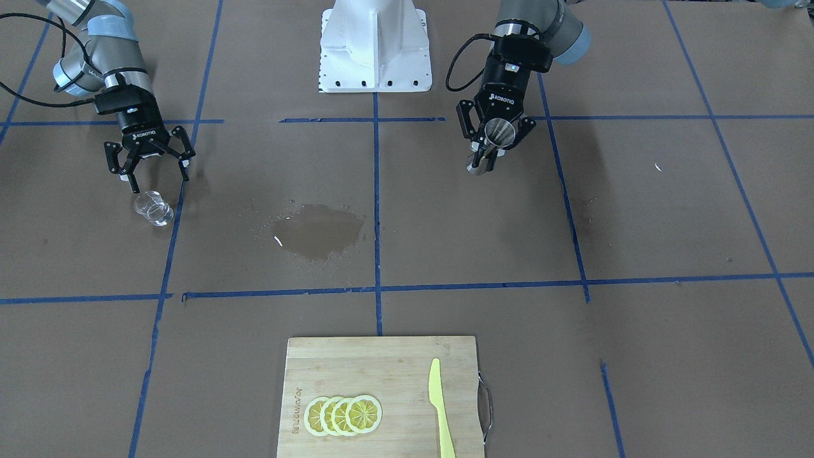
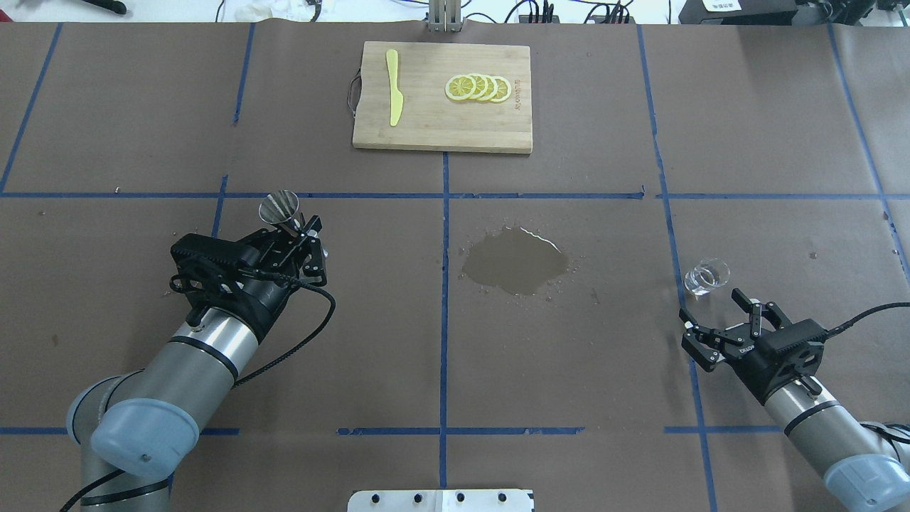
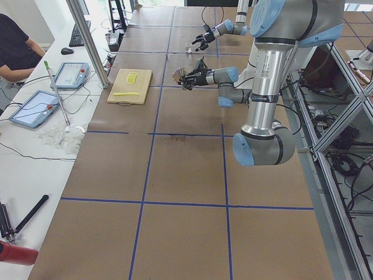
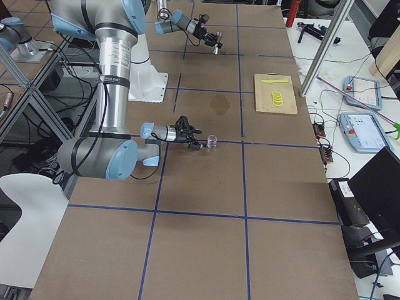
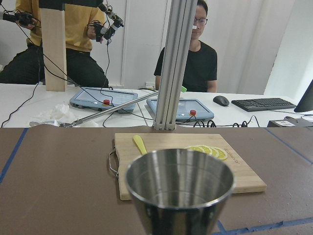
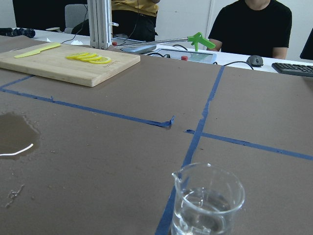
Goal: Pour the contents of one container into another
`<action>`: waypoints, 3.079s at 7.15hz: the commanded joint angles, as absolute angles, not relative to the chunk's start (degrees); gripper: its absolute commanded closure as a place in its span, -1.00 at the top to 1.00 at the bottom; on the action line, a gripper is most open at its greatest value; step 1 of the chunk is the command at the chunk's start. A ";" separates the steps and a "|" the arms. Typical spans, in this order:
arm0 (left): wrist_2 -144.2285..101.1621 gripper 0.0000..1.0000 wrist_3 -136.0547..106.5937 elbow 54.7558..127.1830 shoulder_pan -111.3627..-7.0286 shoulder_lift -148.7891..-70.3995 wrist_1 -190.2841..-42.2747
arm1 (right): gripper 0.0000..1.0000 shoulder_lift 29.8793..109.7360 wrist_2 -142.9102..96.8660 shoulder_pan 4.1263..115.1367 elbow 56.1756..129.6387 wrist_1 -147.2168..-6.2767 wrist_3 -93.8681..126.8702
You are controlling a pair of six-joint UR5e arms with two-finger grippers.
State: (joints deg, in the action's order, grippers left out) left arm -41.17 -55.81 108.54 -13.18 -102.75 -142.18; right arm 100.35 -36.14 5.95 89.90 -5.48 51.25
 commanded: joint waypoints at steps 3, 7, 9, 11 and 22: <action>-41.22 -1.00 -55.81 108.37 -13.27 -102.66 -142.21 | 1.00 99.67 -35.86 7.37 88.95 -5.80 51.15; -41.22 -1.00 -55.81 108.28 -13.27 -102.57 -142.12 | 1.00 96.09 -36.21 9.75 86.68 -6.24 51.15; -41.22 -1.00 -55.81 108.19 -13.36 -102.57 -142.21 | 1.00 94.31 -36.30 10.81 85.17 -6.24 51.15; -41.22 -1.00 -55.81 108.19 -13.36 -102.57 -142.12 | 1.00 94.39 -36.30 11.51 85.08 -6.24 51.33; -41.22 -1.00 -54.23 108.19 -13.36 -102.57 -142.21 | 0.93 94.39 -35.07 12.13 83.94 -7.91 53.44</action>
